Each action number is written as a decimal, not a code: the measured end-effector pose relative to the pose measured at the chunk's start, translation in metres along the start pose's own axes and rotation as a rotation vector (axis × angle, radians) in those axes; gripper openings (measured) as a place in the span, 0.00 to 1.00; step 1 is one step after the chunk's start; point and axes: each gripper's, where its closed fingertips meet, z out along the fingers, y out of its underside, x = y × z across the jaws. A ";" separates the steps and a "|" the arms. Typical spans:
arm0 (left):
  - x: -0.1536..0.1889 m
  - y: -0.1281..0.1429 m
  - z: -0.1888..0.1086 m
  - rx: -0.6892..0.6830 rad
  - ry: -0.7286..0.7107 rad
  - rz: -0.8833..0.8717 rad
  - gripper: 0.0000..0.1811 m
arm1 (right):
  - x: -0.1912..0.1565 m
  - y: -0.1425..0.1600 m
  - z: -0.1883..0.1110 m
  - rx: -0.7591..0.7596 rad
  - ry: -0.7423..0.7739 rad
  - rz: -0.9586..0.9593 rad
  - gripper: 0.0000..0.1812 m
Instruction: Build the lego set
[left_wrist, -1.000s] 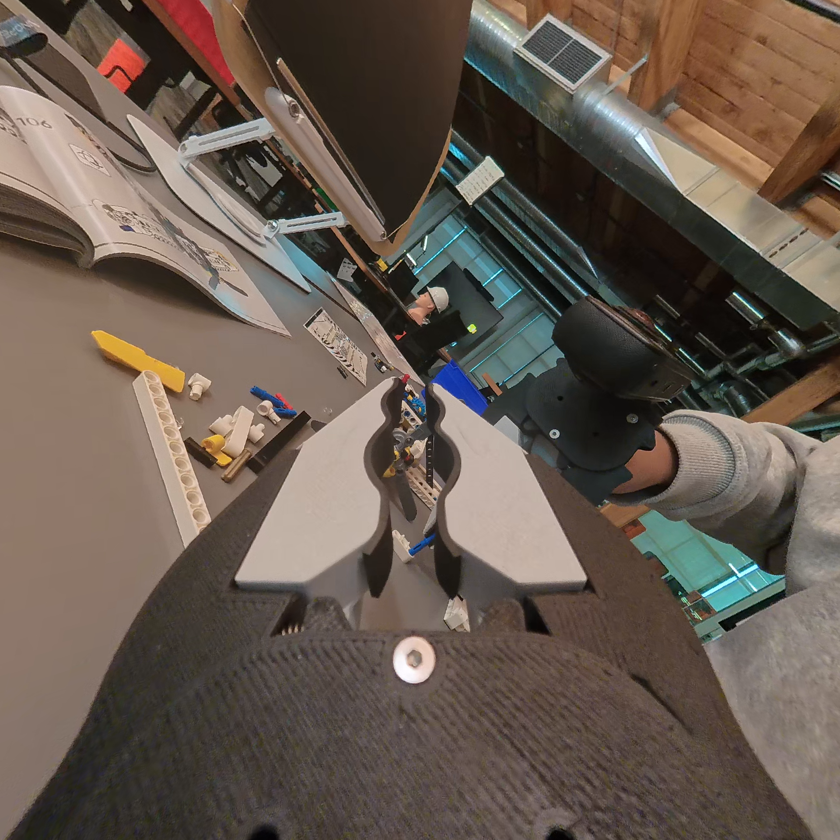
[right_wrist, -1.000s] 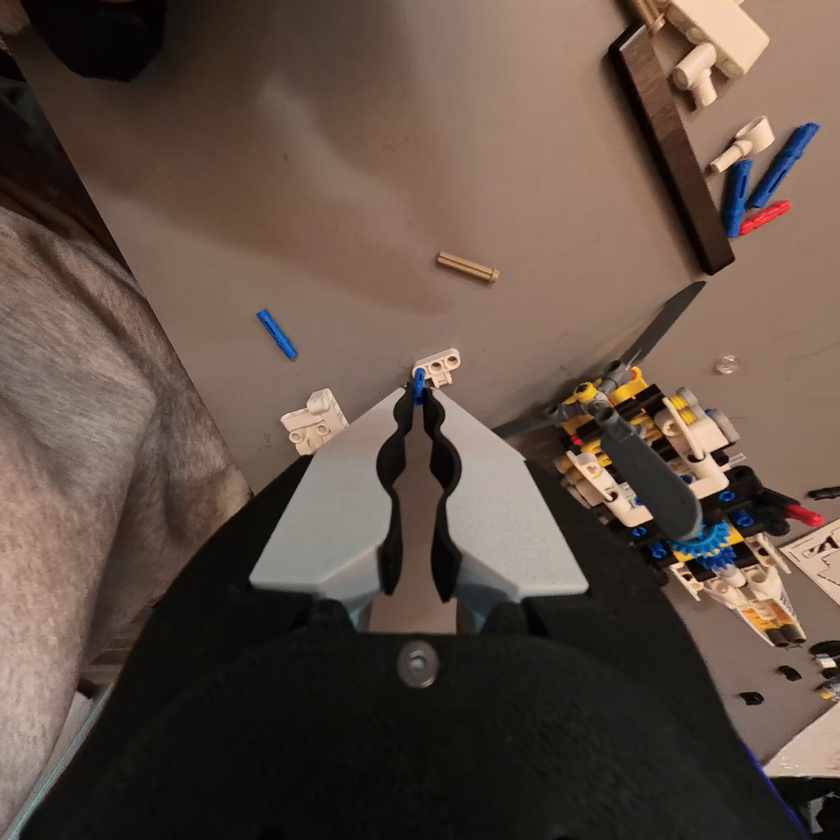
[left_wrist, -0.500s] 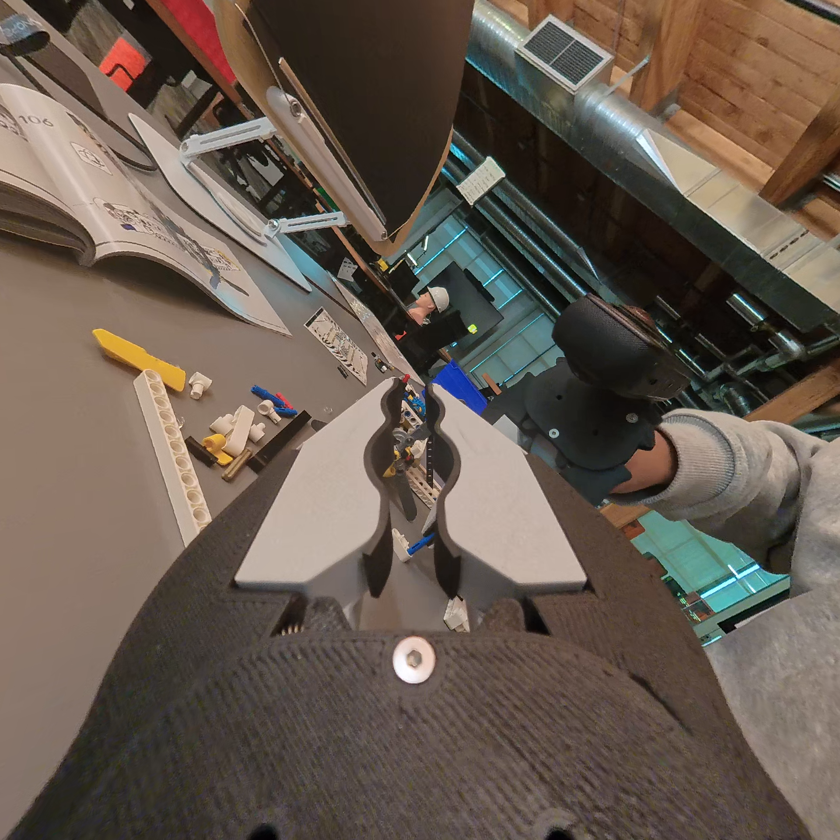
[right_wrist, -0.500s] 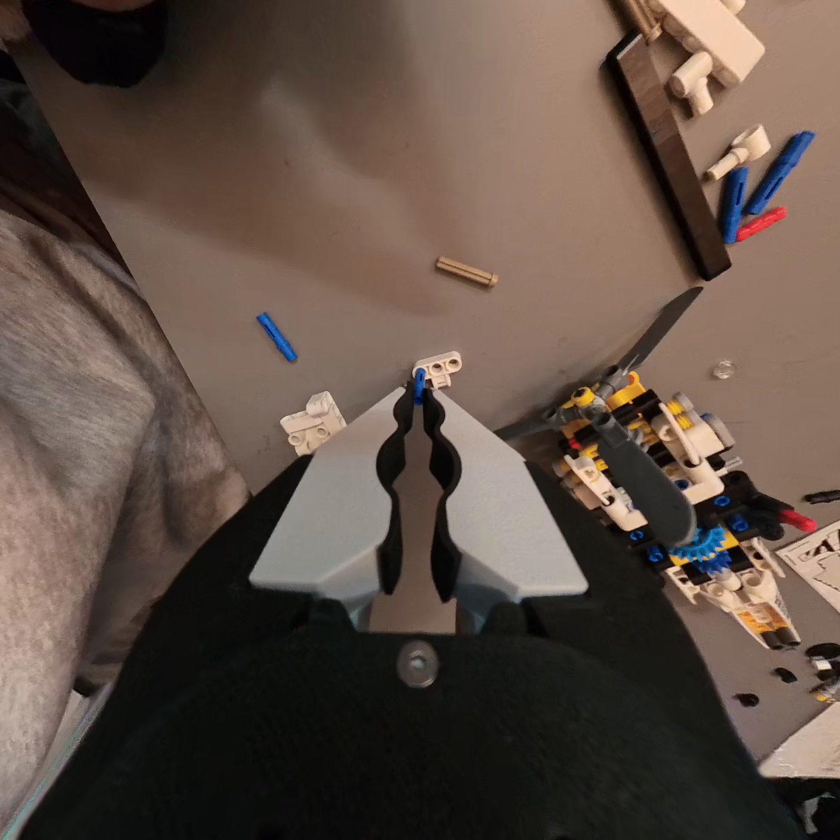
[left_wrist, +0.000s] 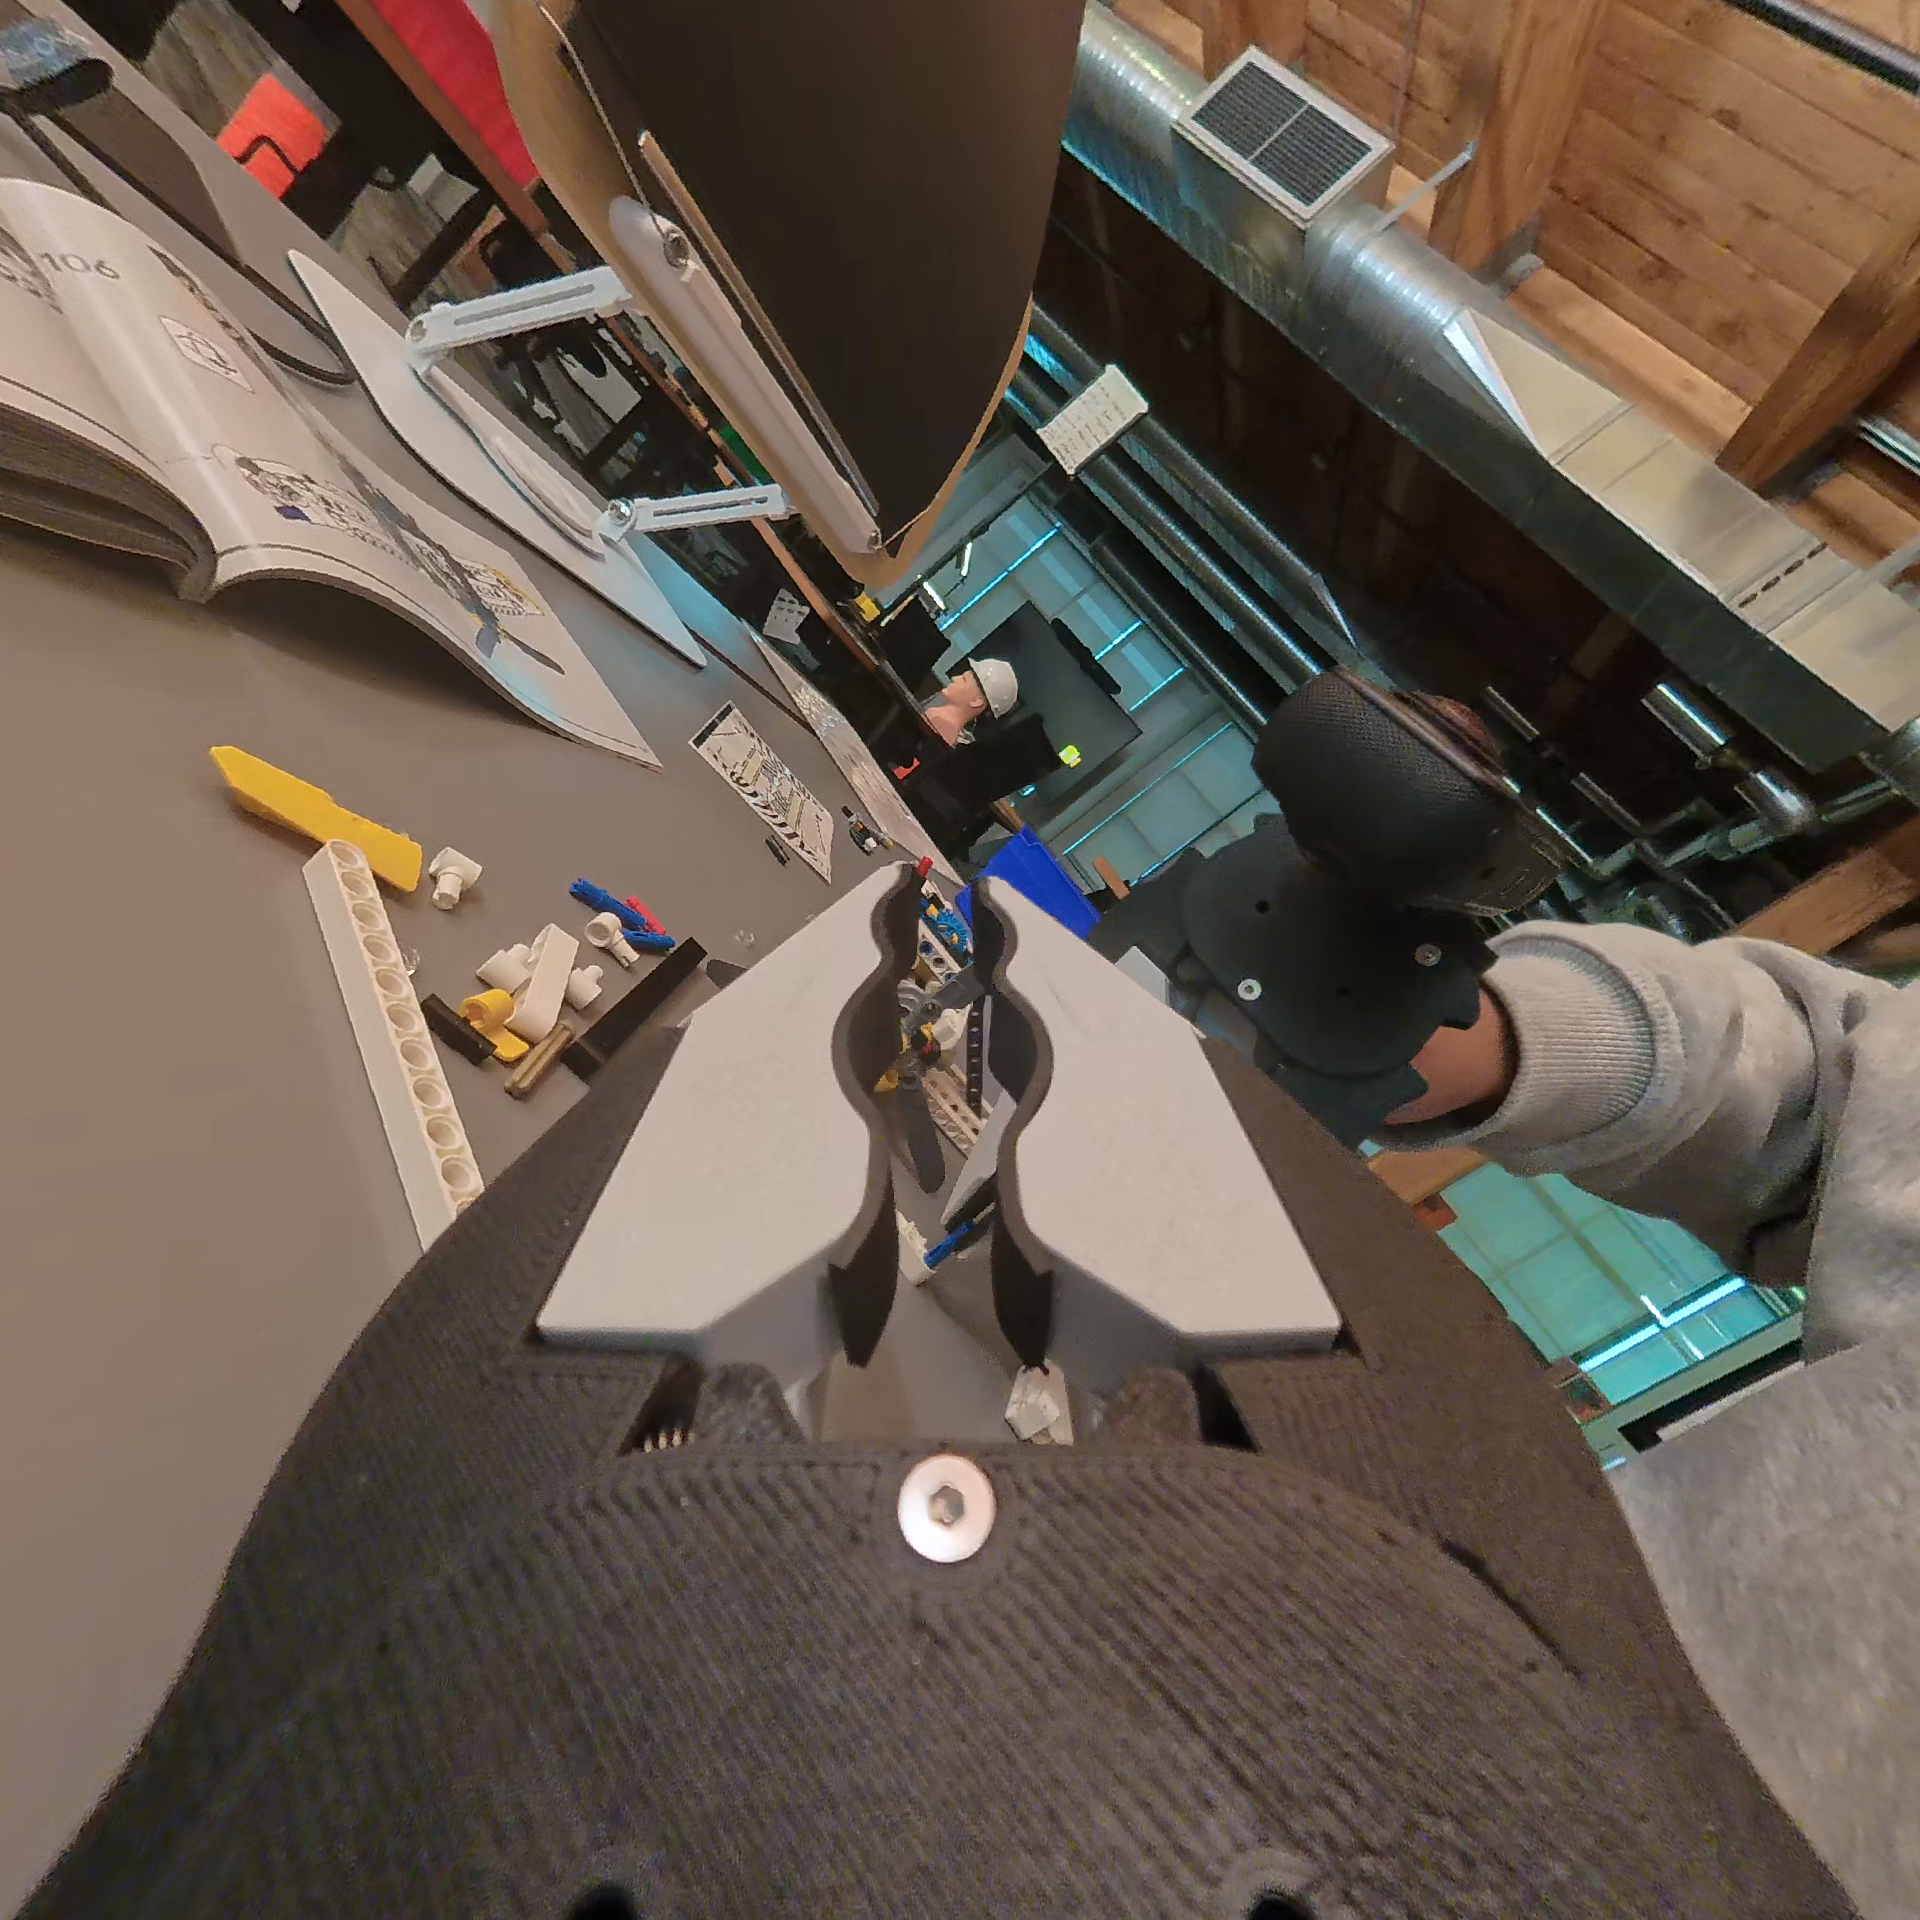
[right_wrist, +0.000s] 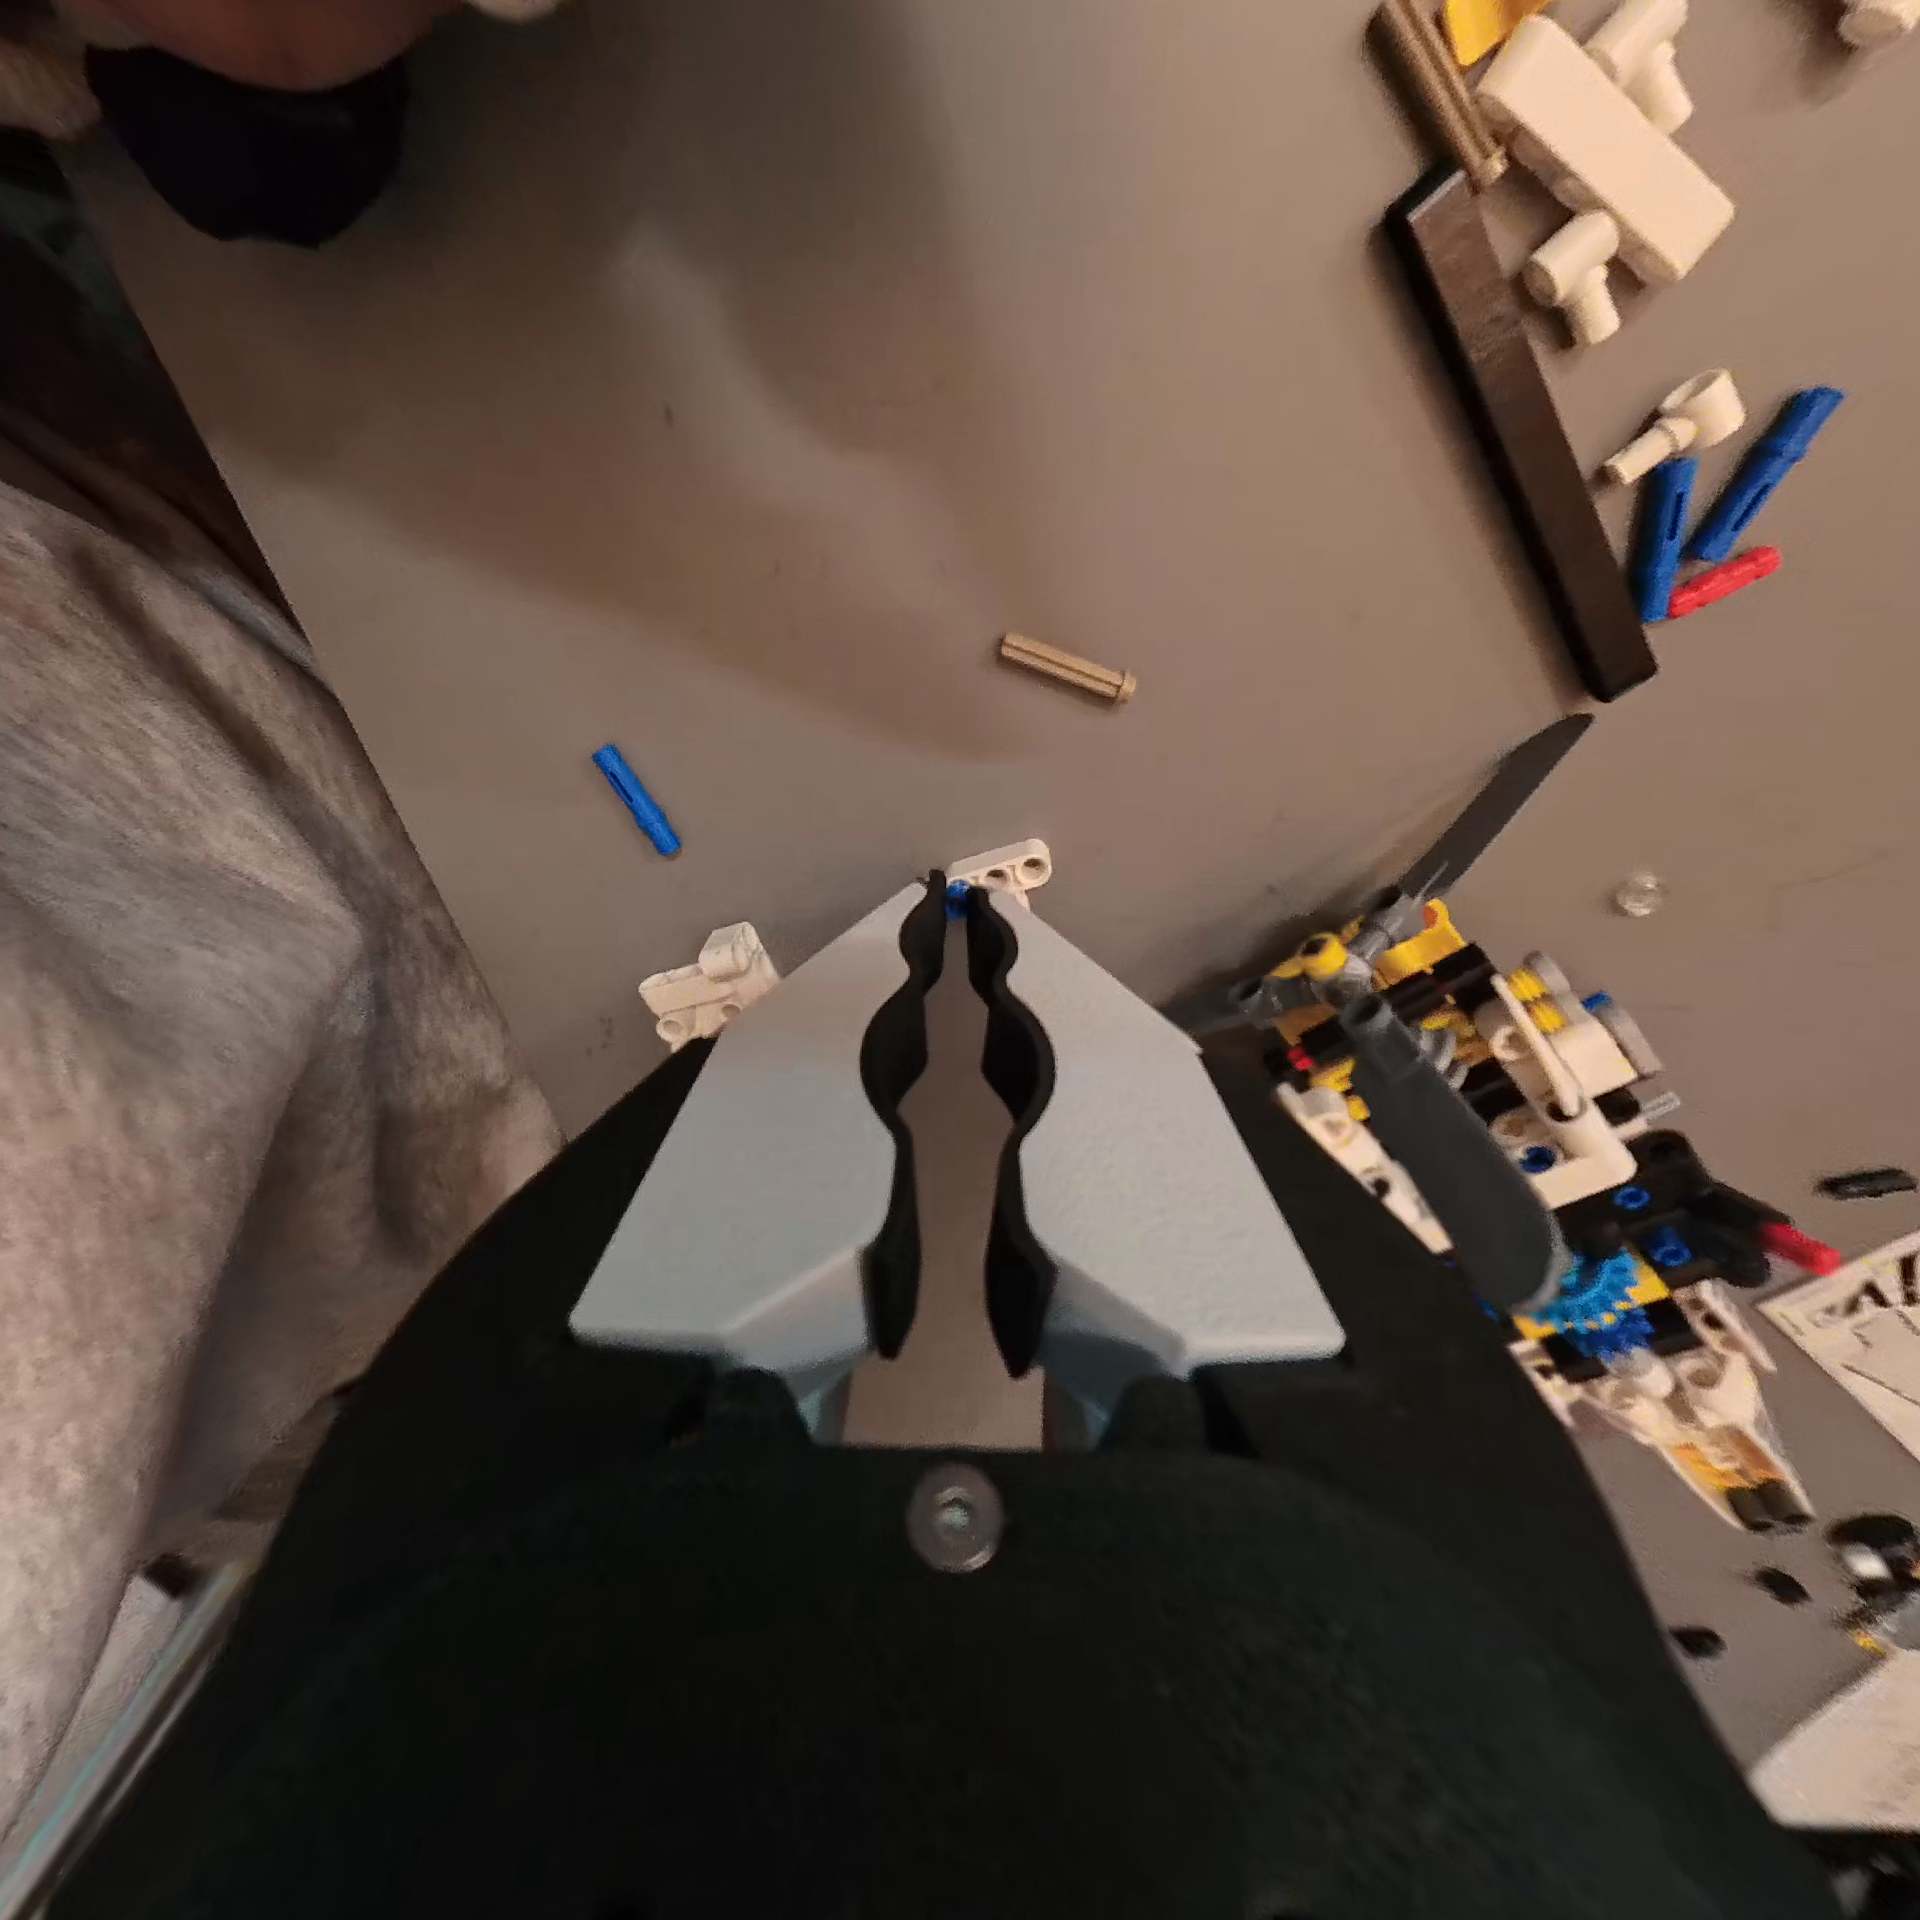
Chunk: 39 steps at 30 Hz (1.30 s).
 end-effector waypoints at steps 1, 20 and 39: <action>0.000 0.000 0.000 0.000 0.002 -0.005 0.04 | 0.000 0.000 0.000 0.030 -0.002 0.006 0.01; -0.001 -0.001 -0.001 0.002 -0.001 -0.013 0.04 | 0.000 0.007 -0.004 0.262 -0.007 0.092 0.02; 0.001 -0.001 -0.002 0.004 0.010 -0.010 0.05 | 0.004 0.006 0.003 0.255 0.022 0.067 0.01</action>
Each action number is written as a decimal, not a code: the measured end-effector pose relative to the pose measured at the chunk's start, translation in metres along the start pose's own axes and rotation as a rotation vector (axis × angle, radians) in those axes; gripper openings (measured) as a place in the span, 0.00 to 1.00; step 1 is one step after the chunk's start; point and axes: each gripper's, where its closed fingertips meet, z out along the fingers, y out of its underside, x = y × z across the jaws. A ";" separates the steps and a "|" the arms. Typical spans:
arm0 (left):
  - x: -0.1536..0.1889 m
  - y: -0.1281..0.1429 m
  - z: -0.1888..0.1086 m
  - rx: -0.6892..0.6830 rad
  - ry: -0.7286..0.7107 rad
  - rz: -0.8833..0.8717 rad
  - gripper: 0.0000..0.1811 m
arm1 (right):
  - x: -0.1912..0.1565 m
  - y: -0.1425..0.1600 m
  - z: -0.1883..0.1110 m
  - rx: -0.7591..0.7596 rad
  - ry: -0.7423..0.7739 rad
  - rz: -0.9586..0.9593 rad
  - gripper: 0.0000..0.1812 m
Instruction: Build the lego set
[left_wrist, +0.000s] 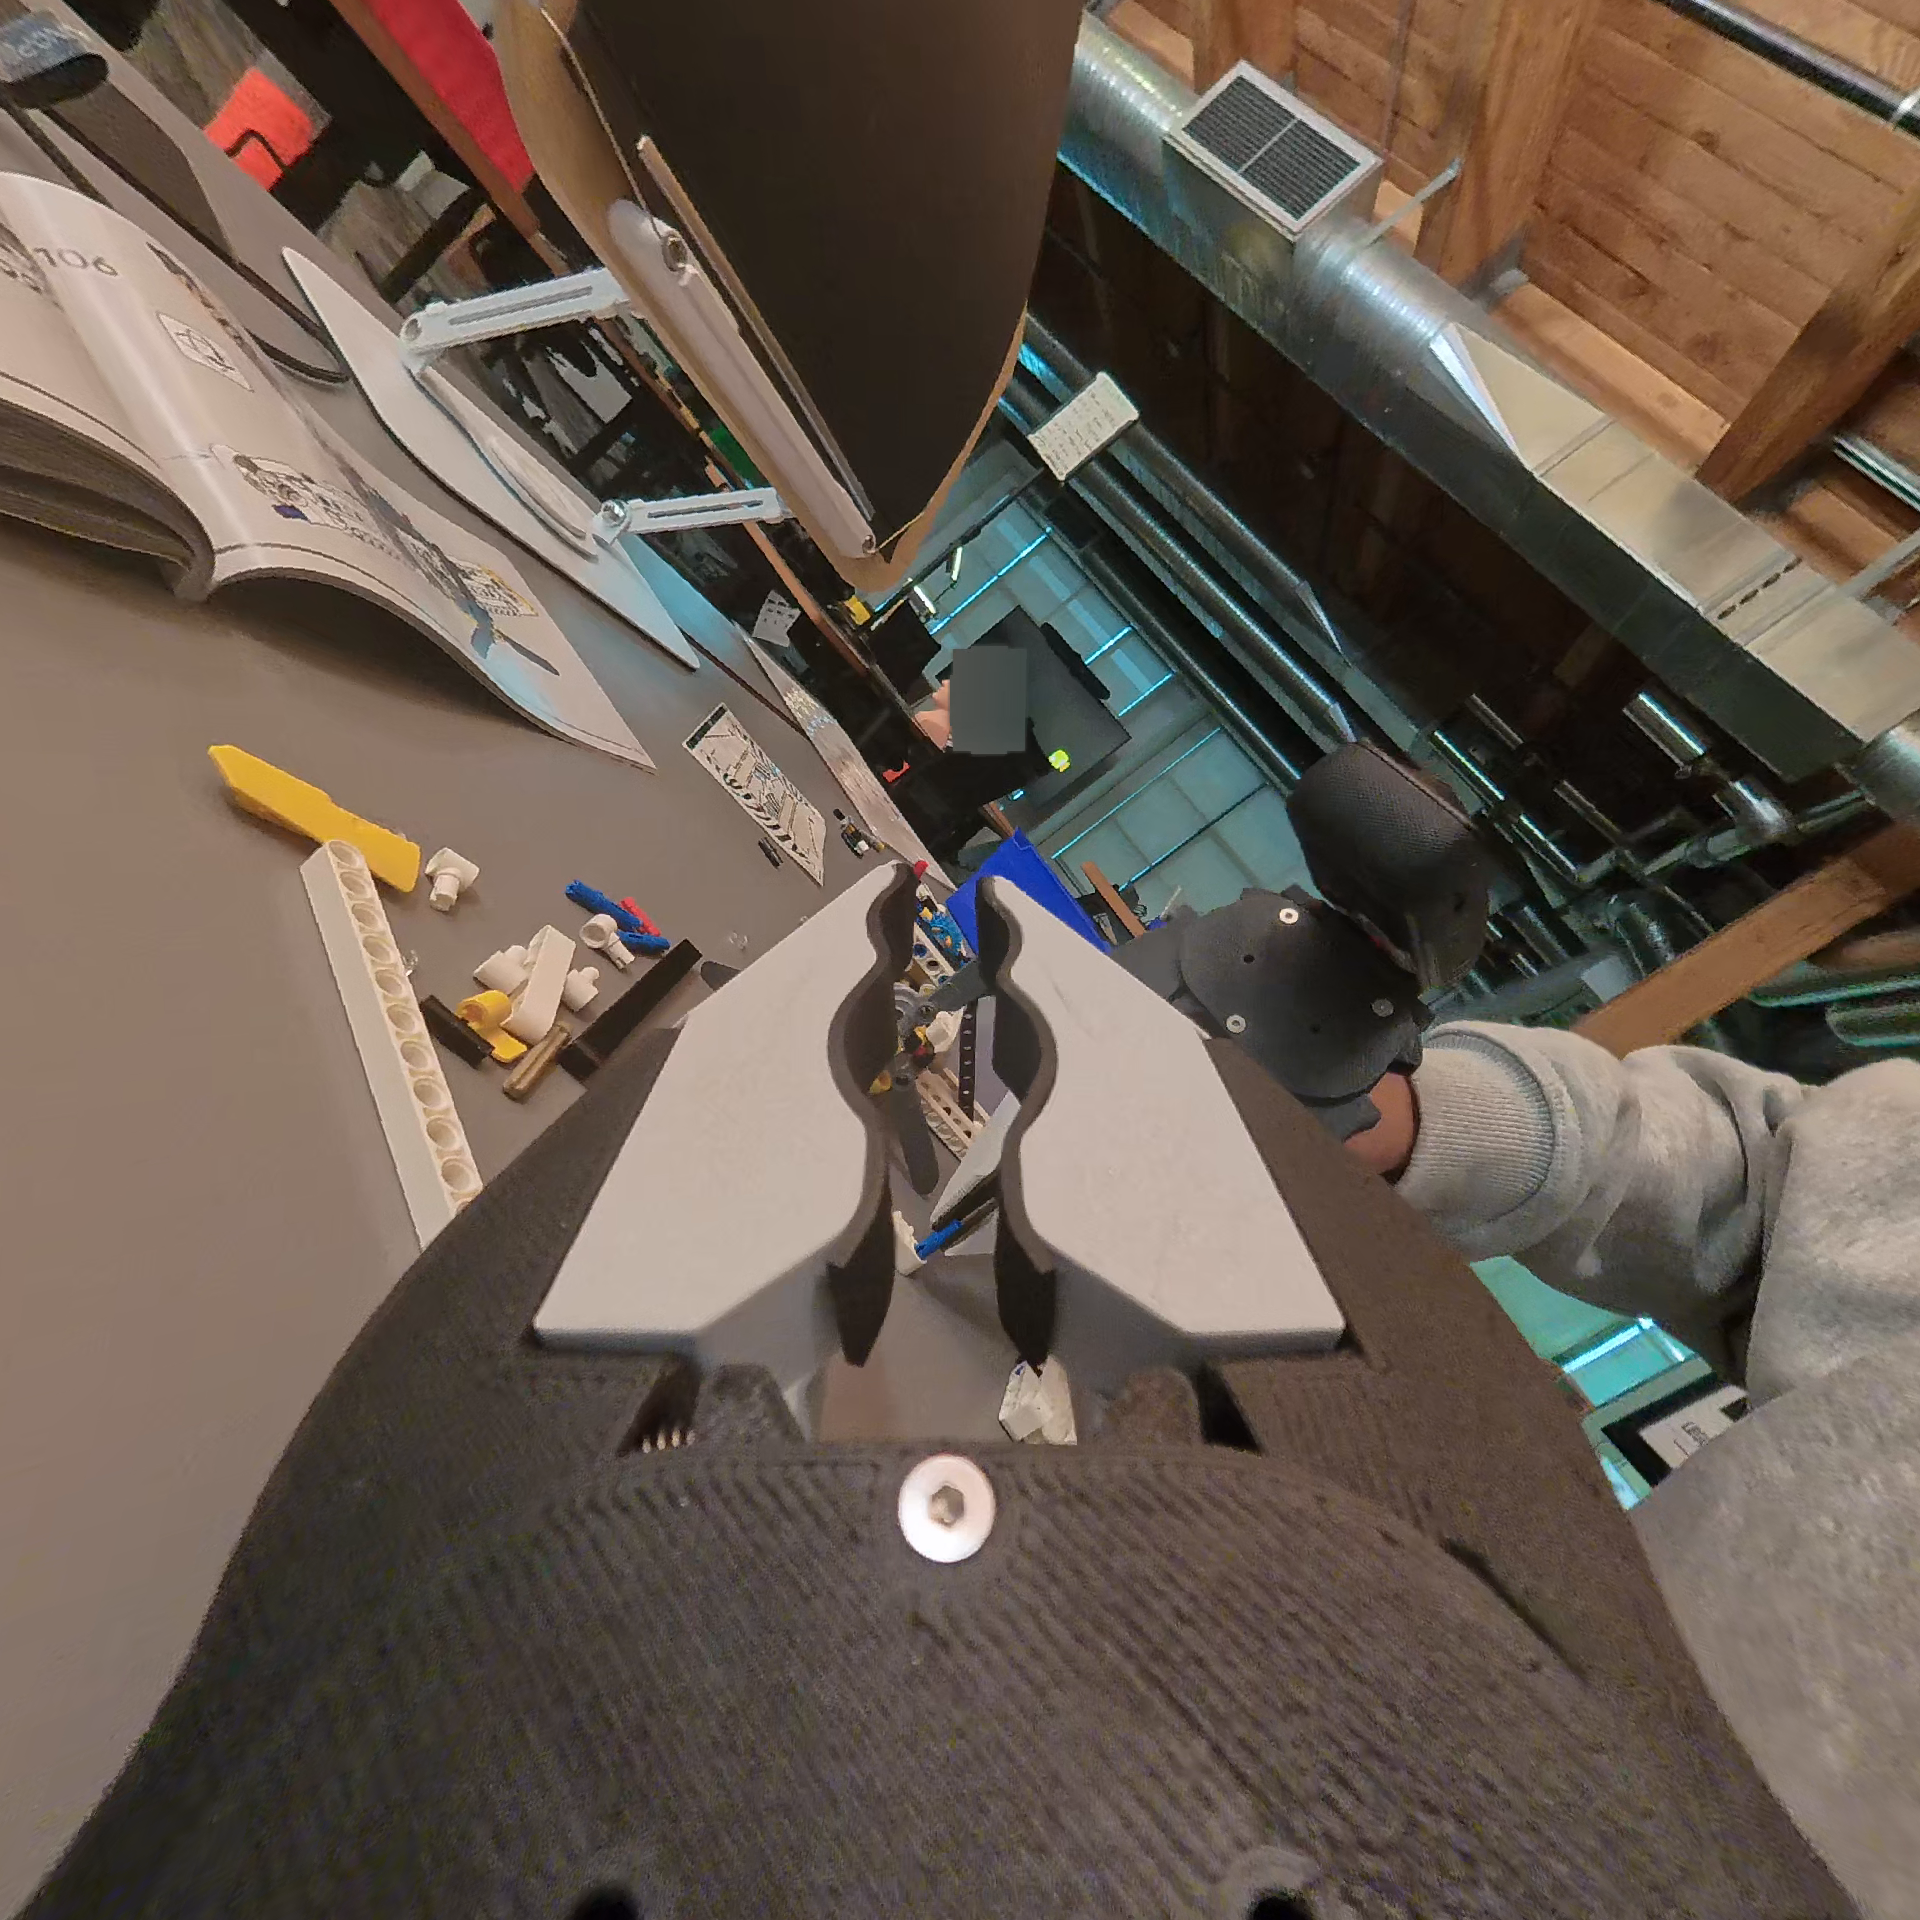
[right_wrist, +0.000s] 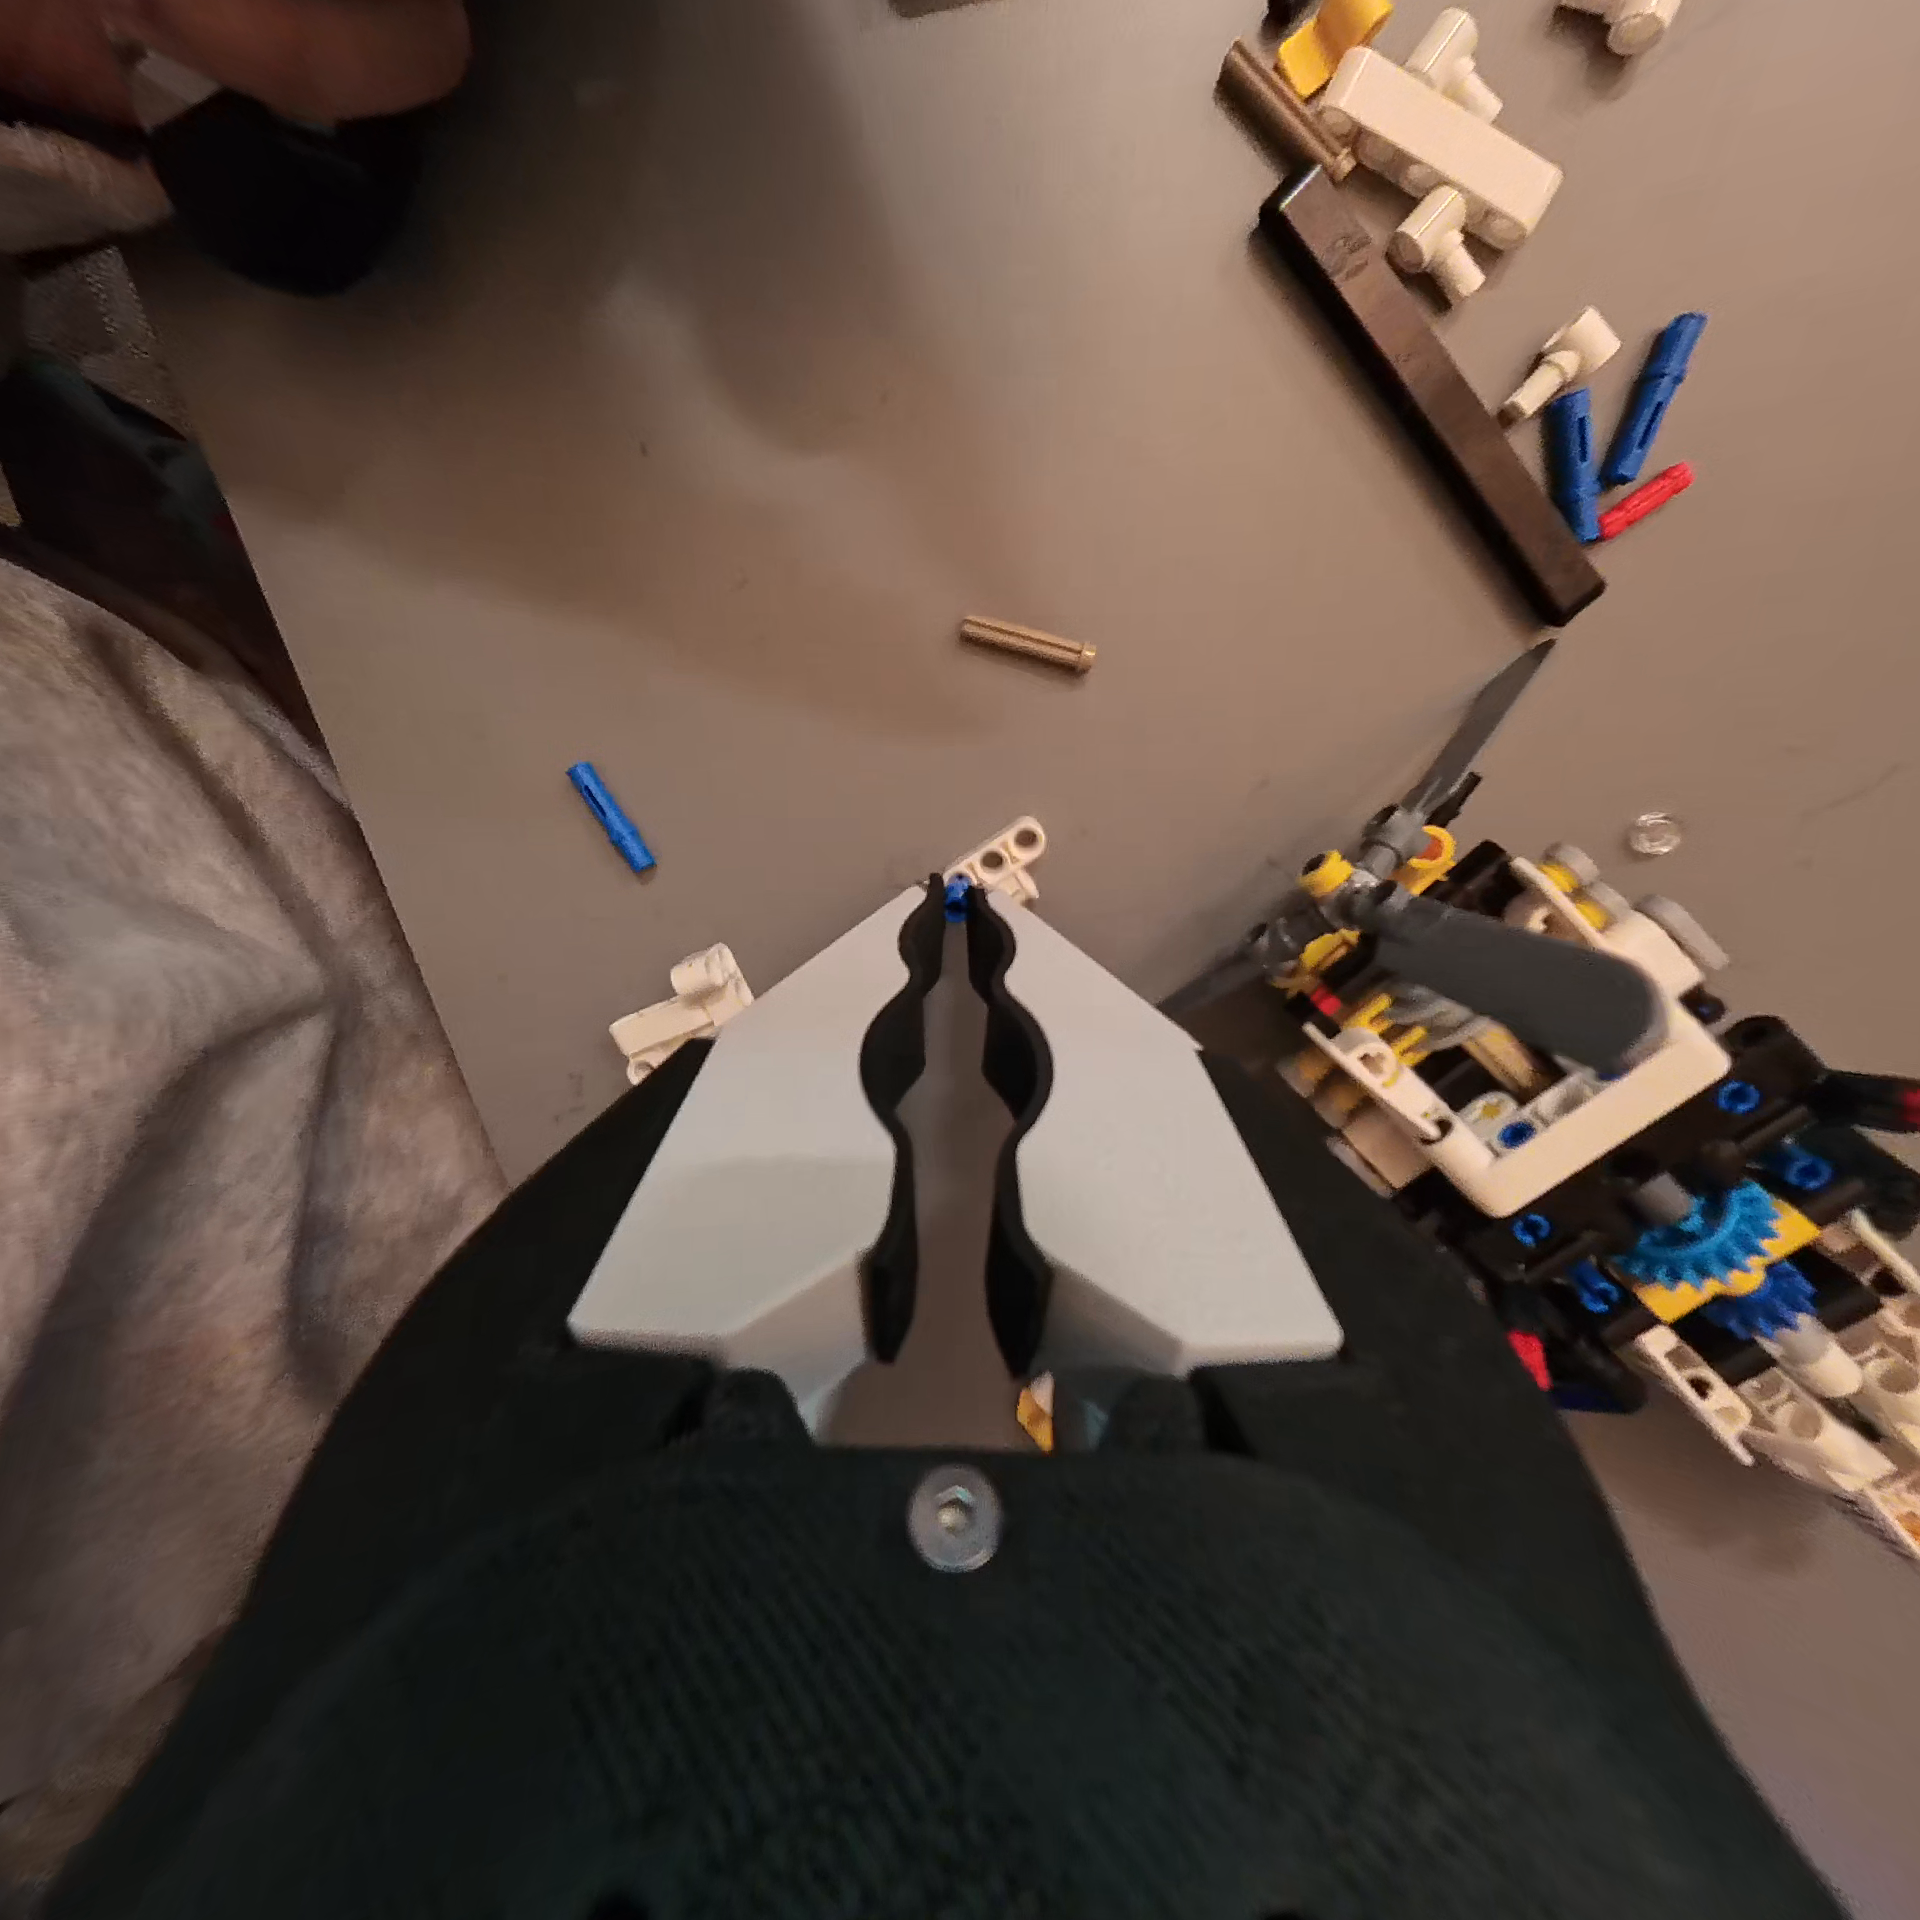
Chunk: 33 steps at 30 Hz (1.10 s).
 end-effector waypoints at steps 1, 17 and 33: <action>0.001 0.001 0.000 -0.004 0.005 0.008 0.06 | -0.001 0.000 0.000 0.013 0.009 -0.007 0.01; 0.100 0.086 0.000 -0.325 0.453 0.404 0.30 | -0.054 -0.047 -0.129 1.060 -0.491 0.608 0.01; 0.130 0.108 -0.018 -0.435 0.675 0.293 0.12 | -0.091 -0.025 -0.125 1.116 -0.552 0.631 0.01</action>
